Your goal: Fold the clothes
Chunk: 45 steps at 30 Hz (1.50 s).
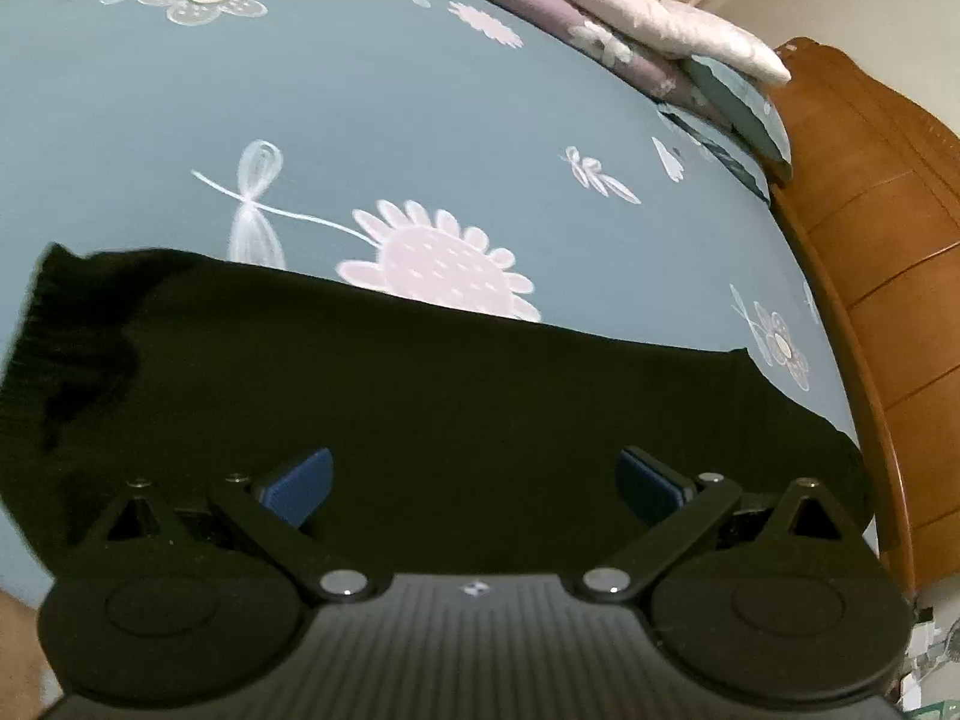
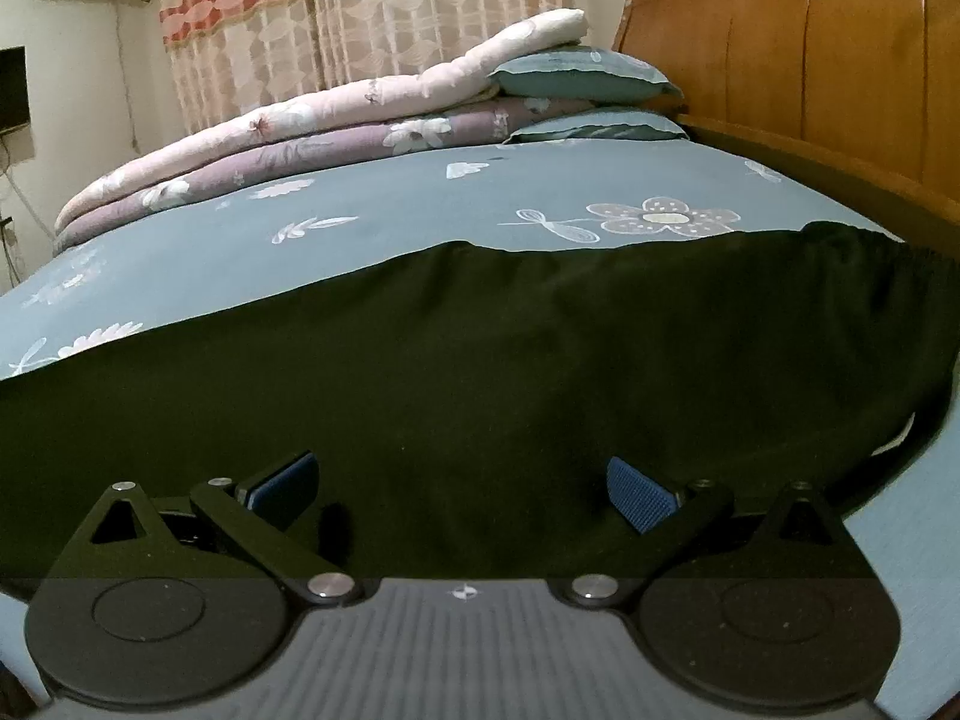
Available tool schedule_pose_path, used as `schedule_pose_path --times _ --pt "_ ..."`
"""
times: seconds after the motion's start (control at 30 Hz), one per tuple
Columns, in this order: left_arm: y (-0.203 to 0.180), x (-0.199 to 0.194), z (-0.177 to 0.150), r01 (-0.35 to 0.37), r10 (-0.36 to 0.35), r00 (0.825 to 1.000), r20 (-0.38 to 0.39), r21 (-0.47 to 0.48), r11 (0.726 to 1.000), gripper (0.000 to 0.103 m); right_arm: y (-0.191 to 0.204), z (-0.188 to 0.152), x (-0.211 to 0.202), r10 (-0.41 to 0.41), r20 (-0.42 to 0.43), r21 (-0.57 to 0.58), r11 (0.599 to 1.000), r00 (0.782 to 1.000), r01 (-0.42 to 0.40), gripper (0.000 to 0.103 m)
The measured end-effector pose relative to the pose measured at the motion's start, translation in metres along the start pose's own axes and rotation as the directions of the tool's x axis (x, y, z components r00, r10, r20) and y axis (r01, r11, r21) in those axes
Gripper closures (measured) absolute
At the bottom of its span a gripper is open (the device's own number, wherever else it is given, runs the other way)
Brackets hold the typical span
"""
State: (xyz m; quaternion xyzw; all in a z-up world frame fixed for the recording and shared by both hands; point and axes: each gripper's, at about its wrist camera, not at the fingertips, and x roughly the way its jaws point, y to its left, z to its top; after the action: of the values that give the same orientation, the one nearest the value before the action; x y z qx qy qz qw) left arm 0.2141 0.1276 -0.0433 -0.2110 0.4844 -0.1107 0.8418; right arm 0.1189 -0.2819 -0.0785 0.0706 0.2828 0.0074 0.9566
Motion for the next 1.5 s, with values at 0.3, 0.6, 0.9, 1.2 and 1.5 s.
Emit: schedule_pose_path --times 0.3,0.6,0.9,1.2,1.5 --pt "-0.023 0.042 -0.021 -0.029 0.032 0.996 -0.079 0.036 0.999 0.003 -0.006 0.001 -0.002 0.028 0.001 0.037 0.999 1.000 -0.028 0.000" --pt "-0.032 0.066 -0.027 -0.130 0.131 0.985 -0.108 0.014 0.991 0.002 -0.017 0.003 -0.010 0.090 0.001 0.106 0.990 0.996 -0.089 0.000" --pt "-0.054 0.082 -0.027 -0.275 0.278 0.954 -0.111 0.042 0.960 0.002 -0.049 0.004 -0.021 0.222 0.014 0.267 0.939 0.975 -0.218 0.000" --pt "-0.063 0.071 -0.025 -0.254 0.261 0.964 -0.051 0.121 0.960 0.002 -0.032 0.002 -0.020 0.212 0.018 0.185 0.960 0.977 -0.212 0.000" --pt "-0.022 0.013 -0.023 -0.186 0.178 0.981 0.072 0.122 0.975 0.002 -0.017 0.001 -0.016 0.174 0.027 0.123 0.977 0.984 -0.176 0.000"
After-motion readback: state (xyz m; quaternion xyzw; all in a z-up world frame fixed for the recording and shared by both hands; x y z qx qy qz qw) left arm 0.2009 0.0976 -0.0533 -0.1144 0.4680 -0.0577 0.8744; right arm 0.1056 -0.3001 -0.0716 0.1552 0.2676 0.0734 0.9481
